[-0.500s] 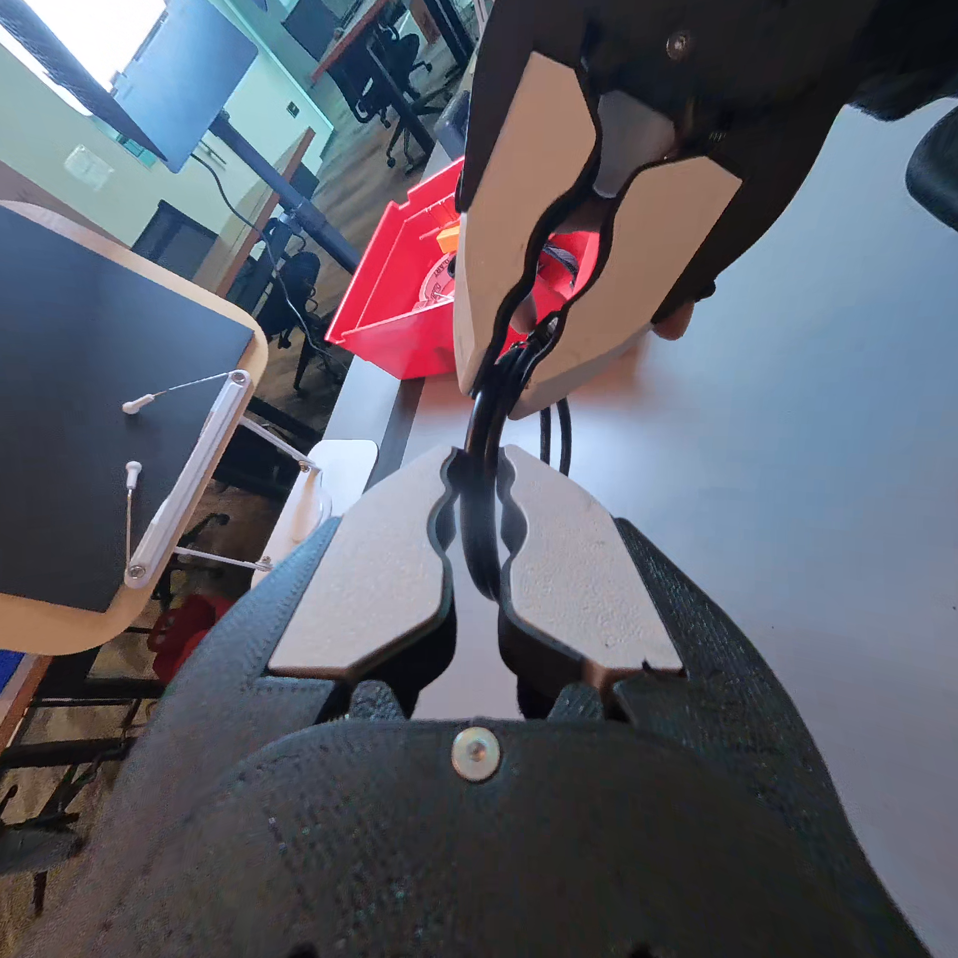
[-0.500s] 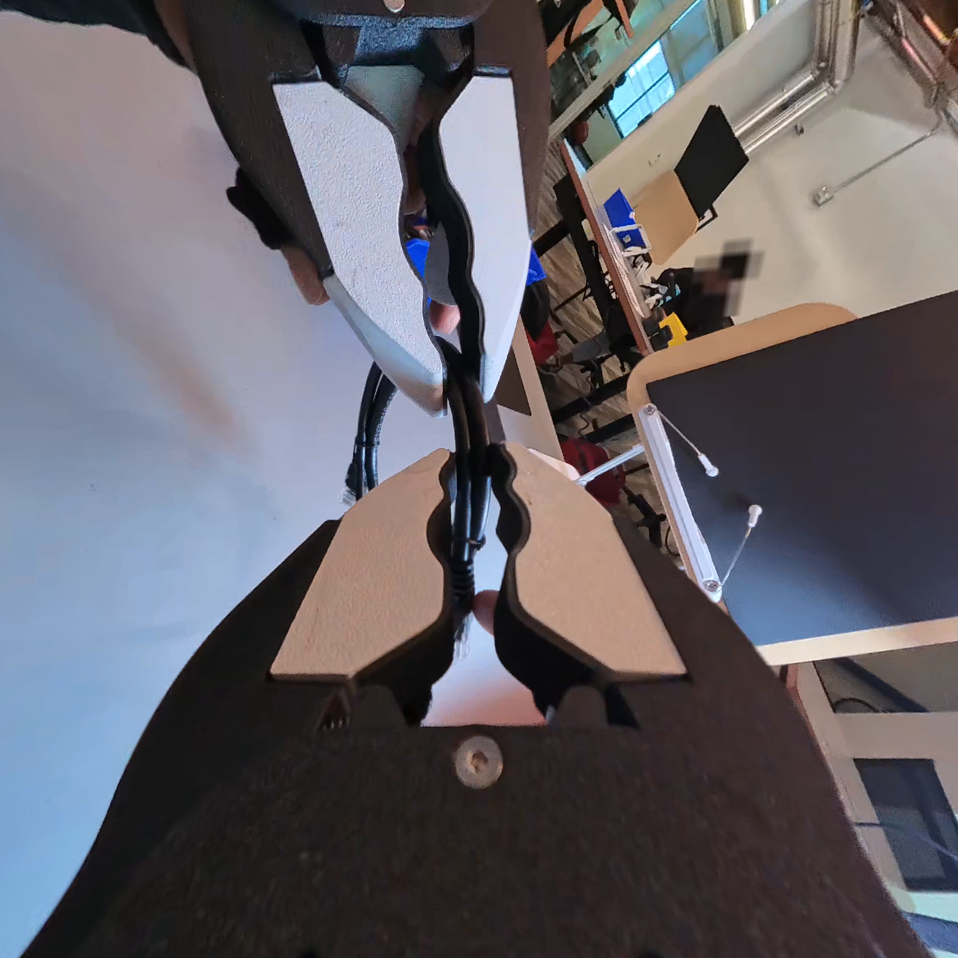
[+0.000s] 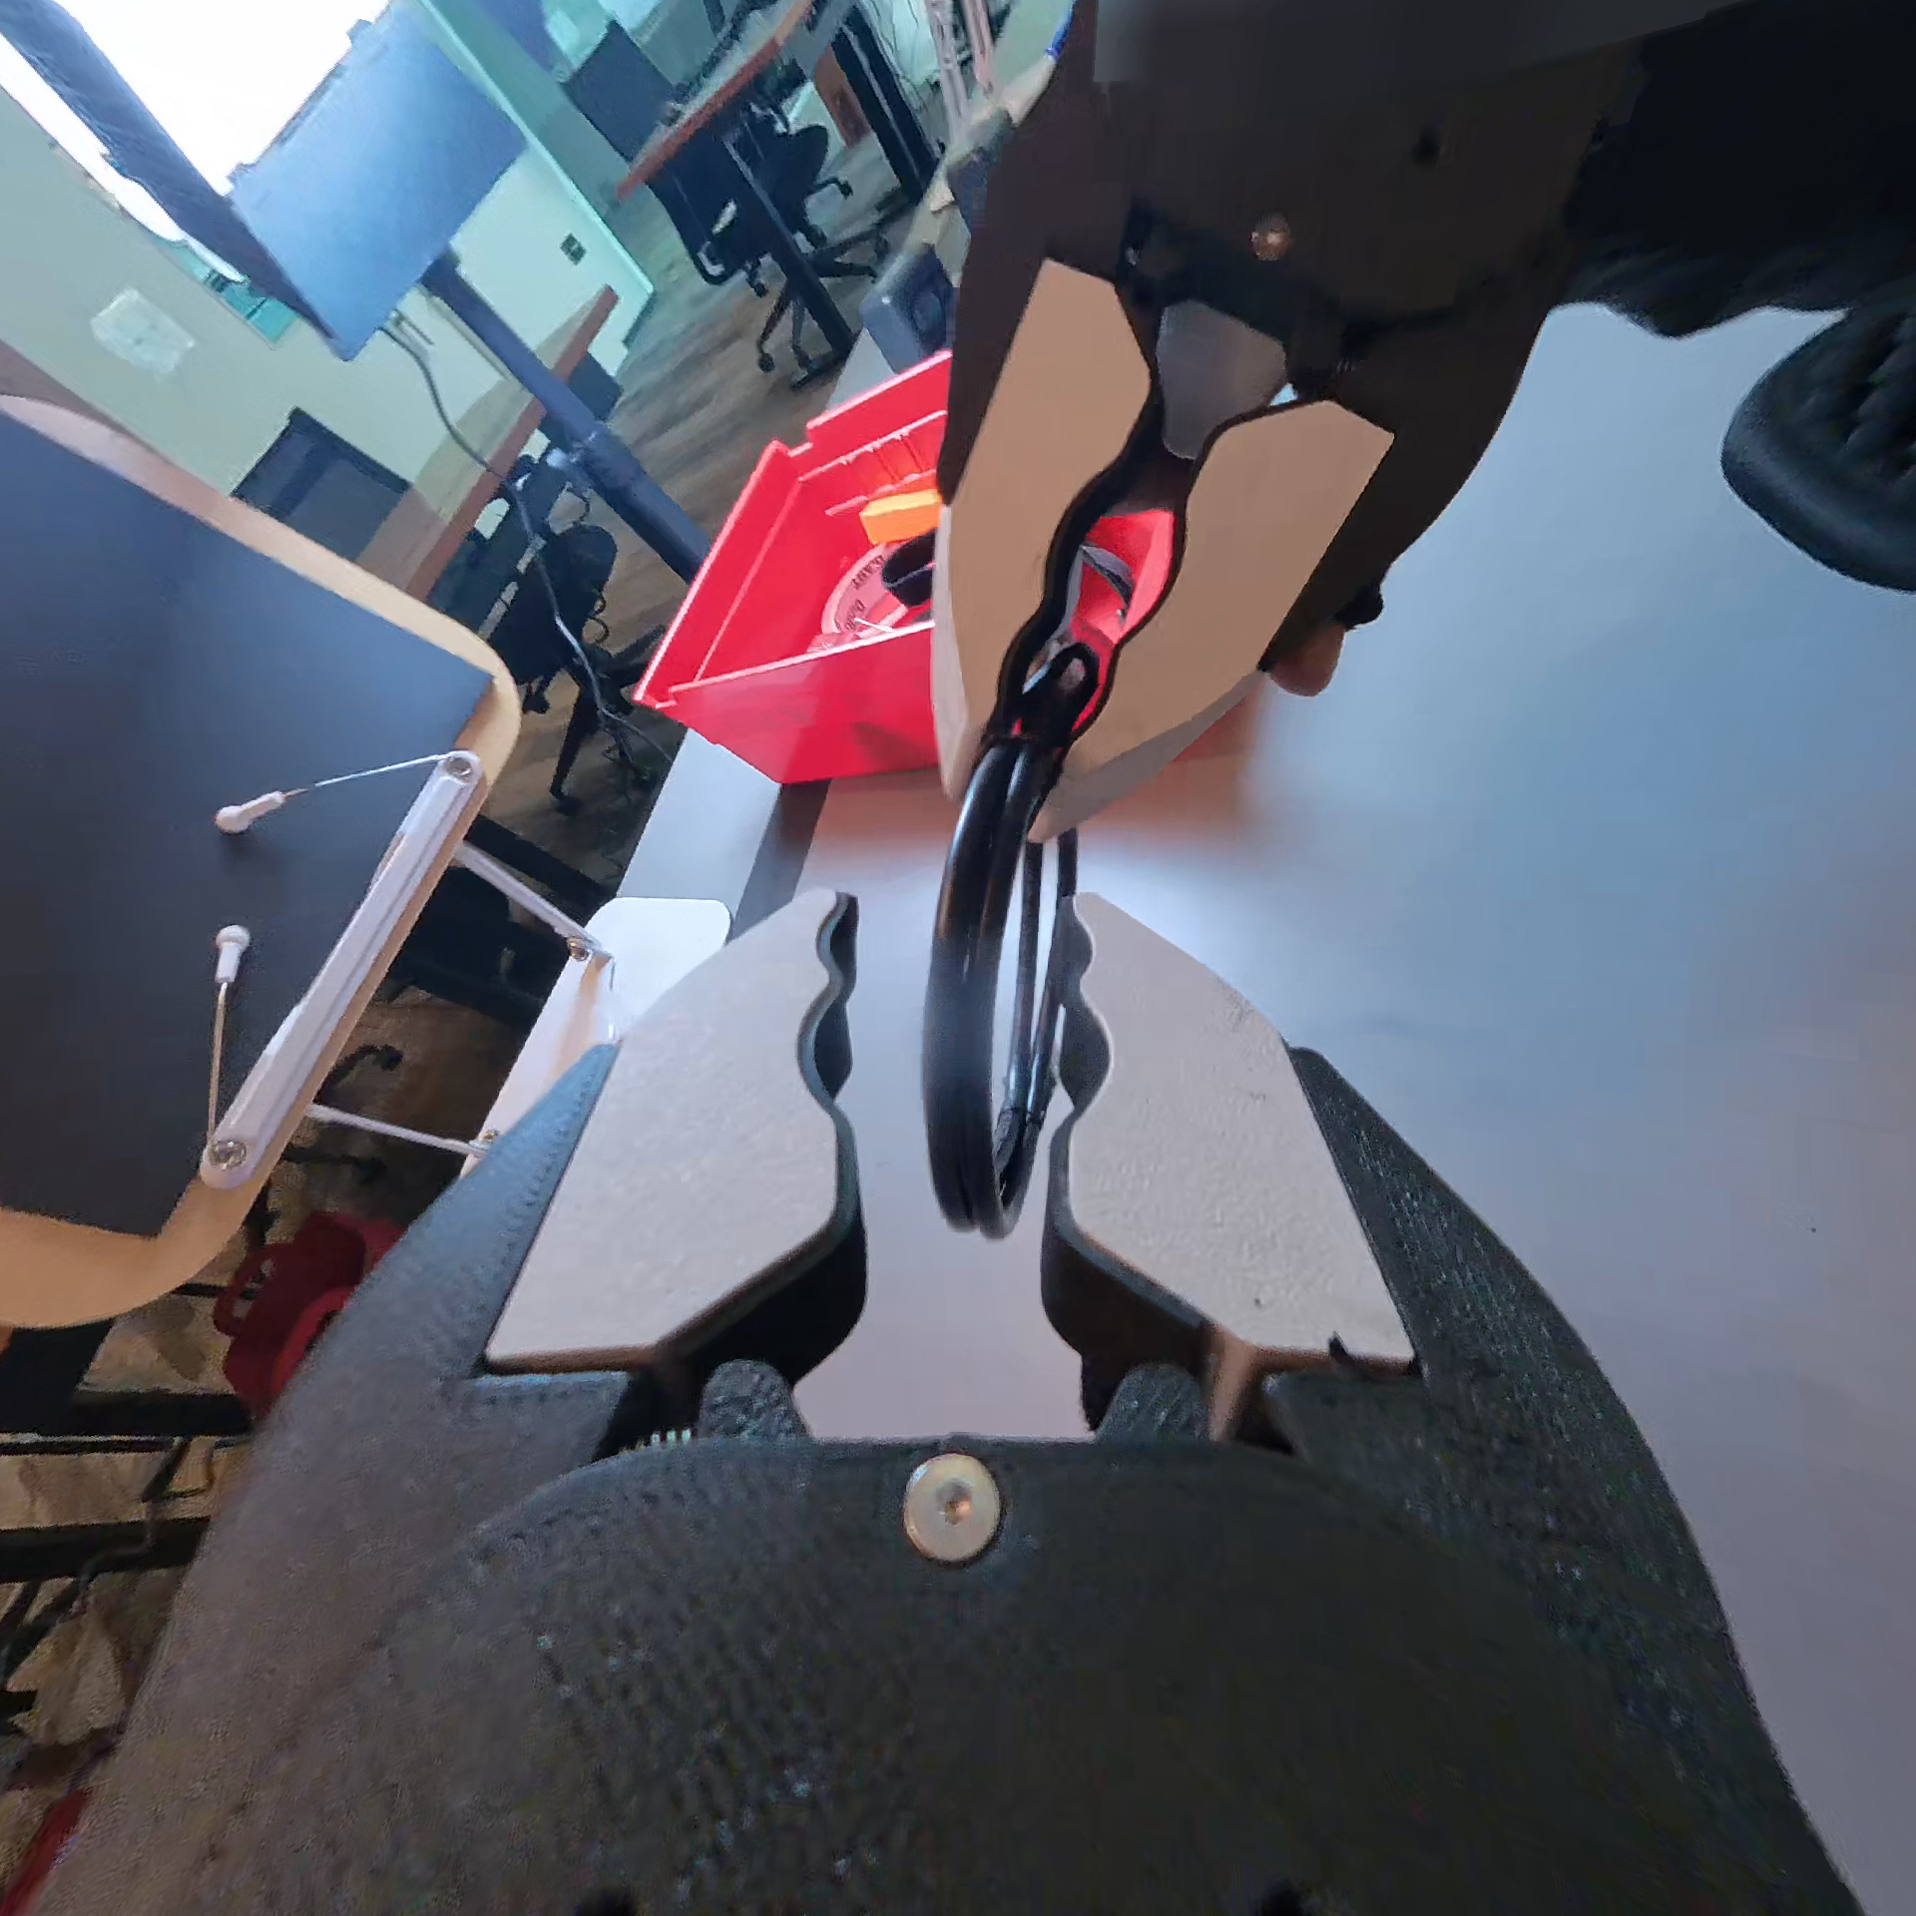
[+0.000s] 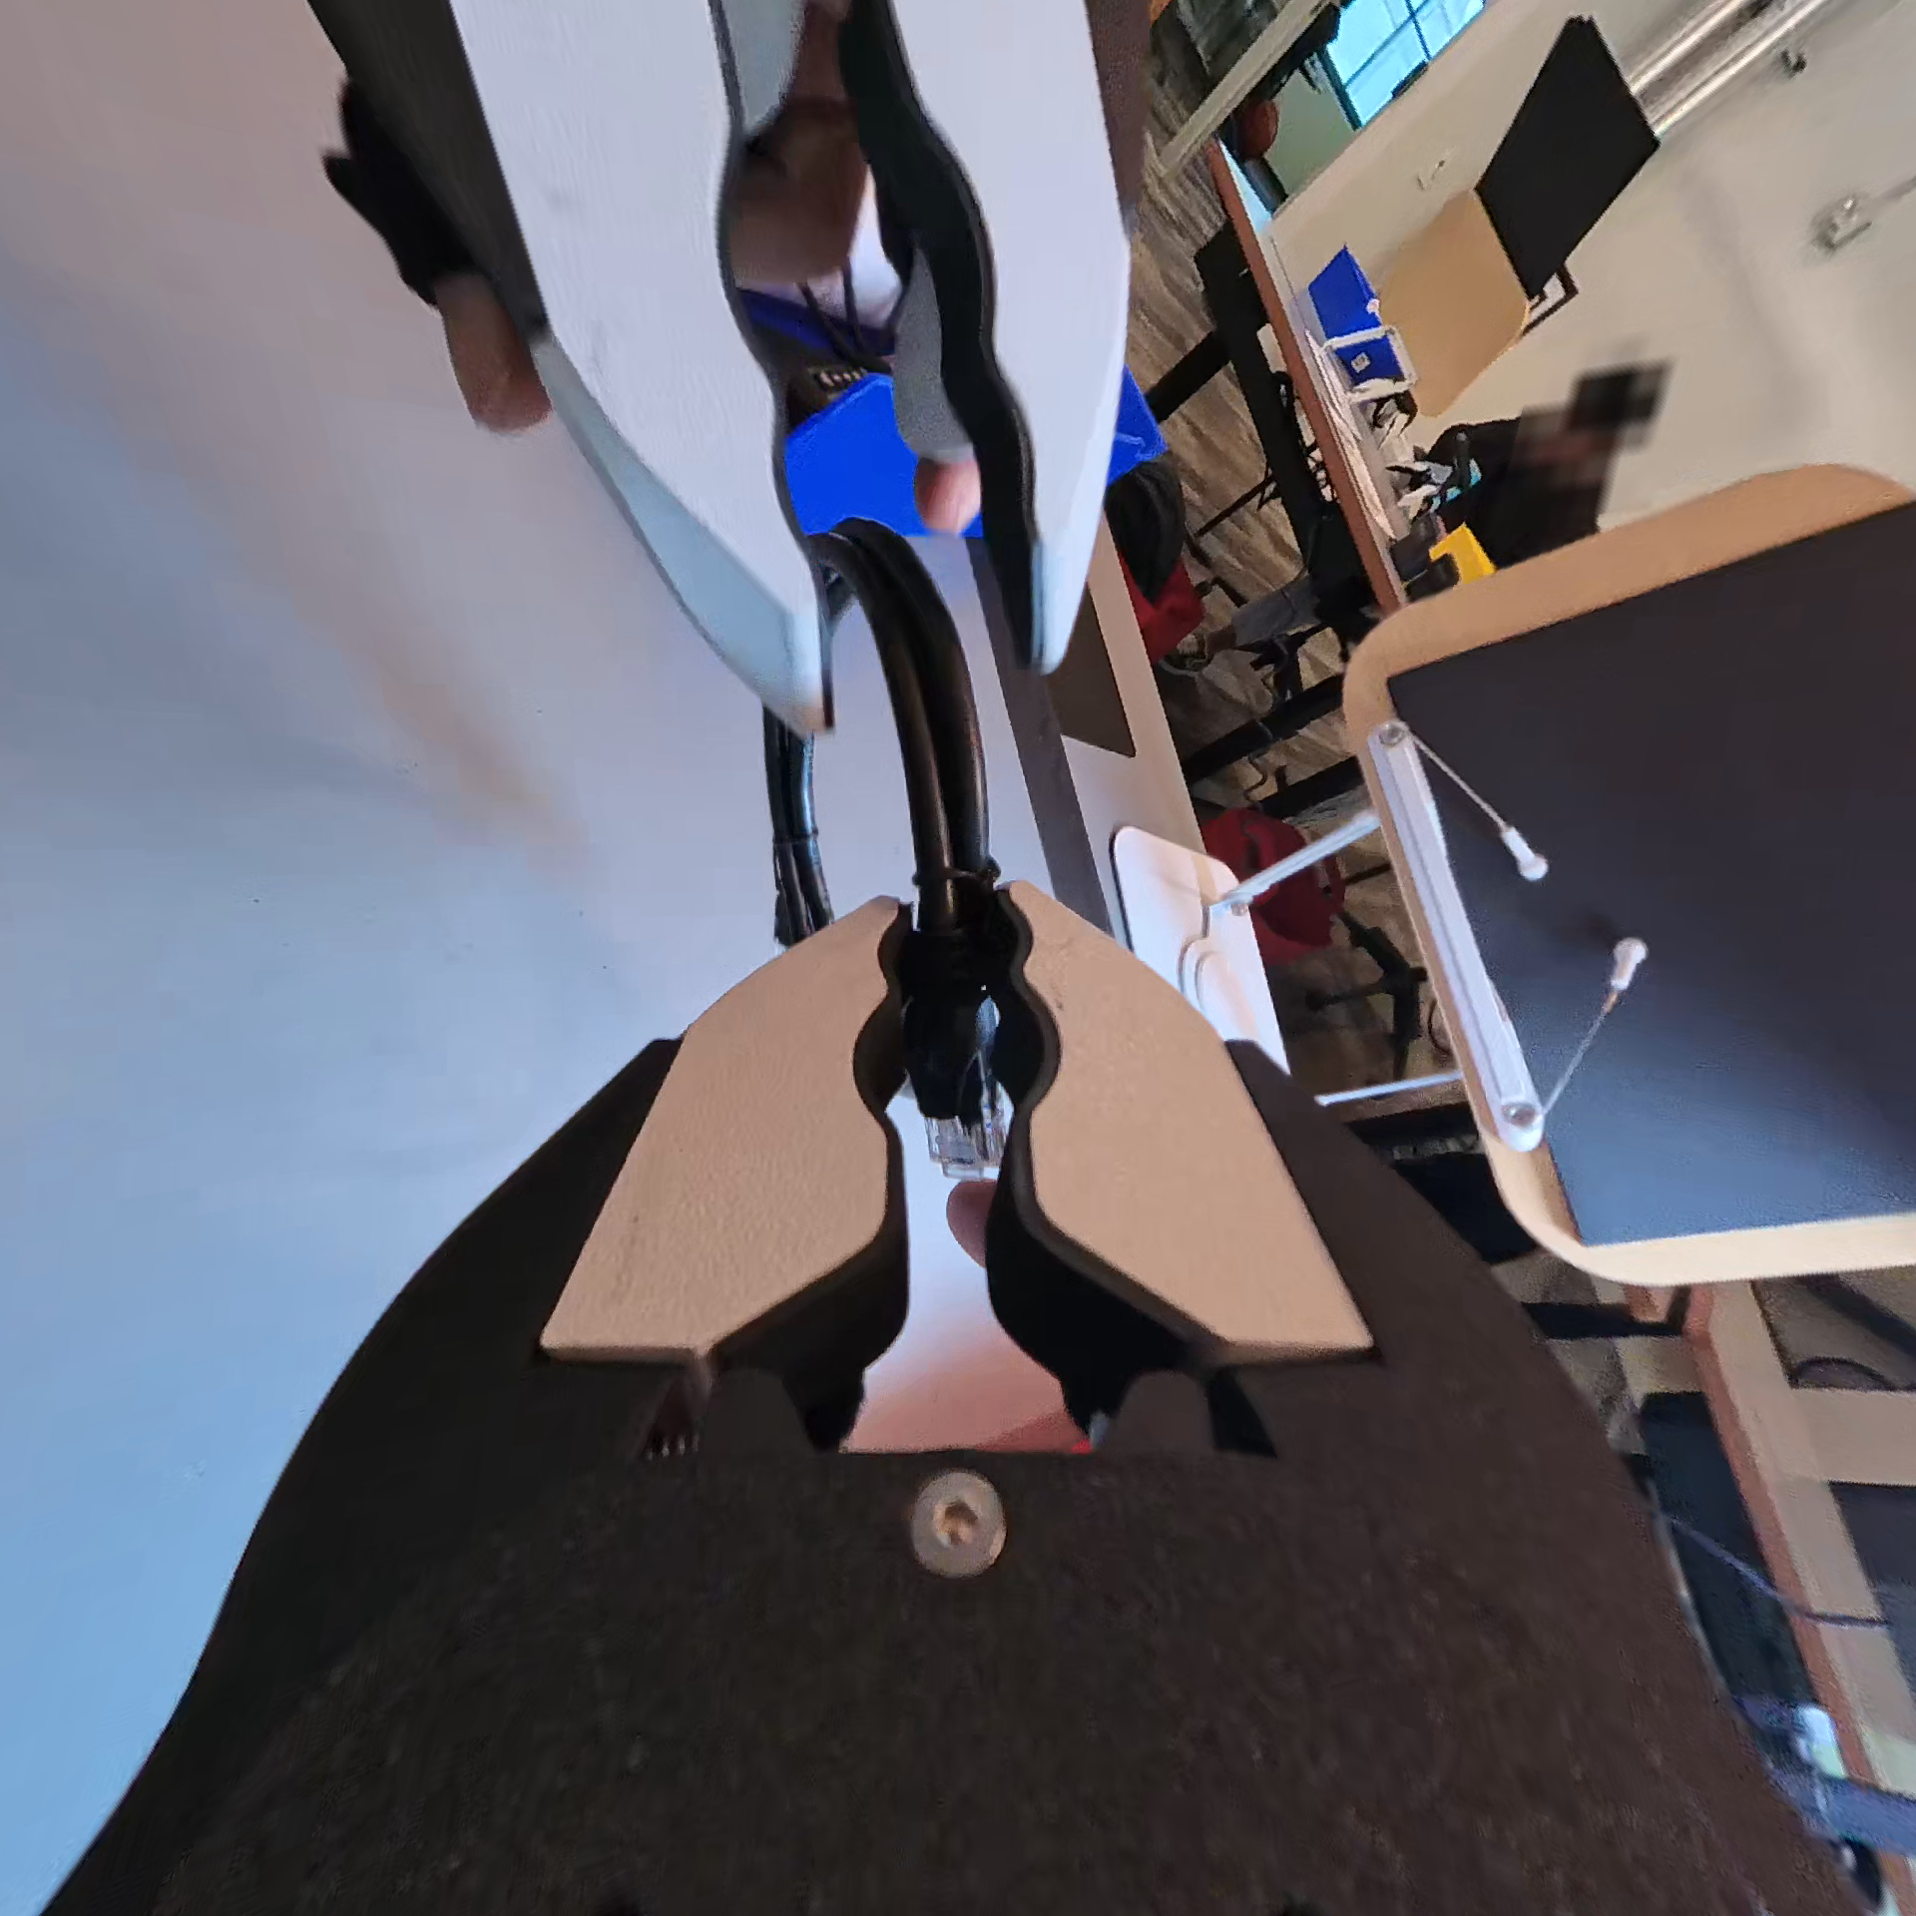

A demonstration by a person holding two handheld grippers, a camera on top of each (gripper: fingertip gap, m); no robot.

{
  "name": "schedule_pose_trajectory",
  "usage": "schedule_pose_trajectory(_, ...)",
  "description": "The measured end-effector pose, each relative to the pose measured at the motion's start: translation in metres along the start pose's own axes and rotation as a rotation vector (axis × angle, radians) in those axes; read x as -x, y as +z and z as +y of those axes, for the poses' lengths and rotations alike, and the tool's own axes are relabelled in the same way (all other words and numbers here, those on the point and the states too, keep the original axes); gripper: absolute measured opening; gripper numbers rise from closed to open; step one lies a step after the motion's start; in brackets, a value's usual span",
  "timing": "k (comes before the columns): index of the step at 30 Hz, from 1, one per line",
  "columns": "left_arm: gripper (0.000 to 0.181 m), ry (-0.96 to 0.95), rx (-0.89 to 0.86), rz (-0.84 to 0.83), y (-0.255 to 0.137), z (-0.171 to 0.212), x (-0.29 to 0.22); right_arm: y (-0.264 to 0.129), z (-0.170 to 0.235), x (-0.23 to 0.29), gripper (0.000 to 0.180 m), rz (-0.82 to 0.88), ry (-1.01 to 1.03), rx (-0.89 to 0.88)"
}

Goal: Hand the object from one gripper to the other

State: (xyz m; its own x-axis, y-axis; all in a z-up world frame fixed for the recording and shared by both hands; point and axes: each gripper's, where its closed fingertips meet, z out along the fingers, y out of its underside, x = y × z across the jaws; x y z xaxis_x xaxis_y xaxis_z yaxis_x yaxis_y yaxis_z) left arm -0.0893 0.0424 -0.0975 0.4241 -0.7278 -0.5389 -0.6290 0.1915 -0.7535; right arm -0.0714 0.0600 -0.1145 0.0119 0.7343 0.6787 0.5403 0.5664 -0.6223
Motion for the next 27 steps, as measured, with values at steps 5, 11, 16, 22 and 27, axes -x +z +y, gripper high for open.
schedule_pose_trajectory(5, 0.012, 0.040, 0.013, 0.006, 0.006, 0.001, -0.005, 0.001, -0.008, -0.001, 0.014, 0.033, -0.025, -0.021)
schedule_pose_trajectory(11, 0.012, -0.076, -0.053, 0.011, -0.003, 0.004, 0.009, -0.015, -0.001, -0.023, 0.034, 0.048, 0.105, -0.101)
schedule_pose_trajectory(16, 0.012, -0.146, -0.106, 0.051, -0.003, 0.003, 0.009, -0.015, 0.001, -0.022, 0.015, 0.035, 0.108, -0.124)
schedule_pose_trajectory(22, 0.015, -0.256, -0.096, 0.078, 0.000, 0.013, 0.013, -0.019, -0.005, -0.022, 0.014, 0.035, 0.103, -0.106)
schedule_pose_trajectory(27, 0.027, -0.172, -0.084, 0.040, 0.000, 0.002, 0.009, -0.015, 0.001, -0.019, 0.013, 0.032, 0.088, -0.004)
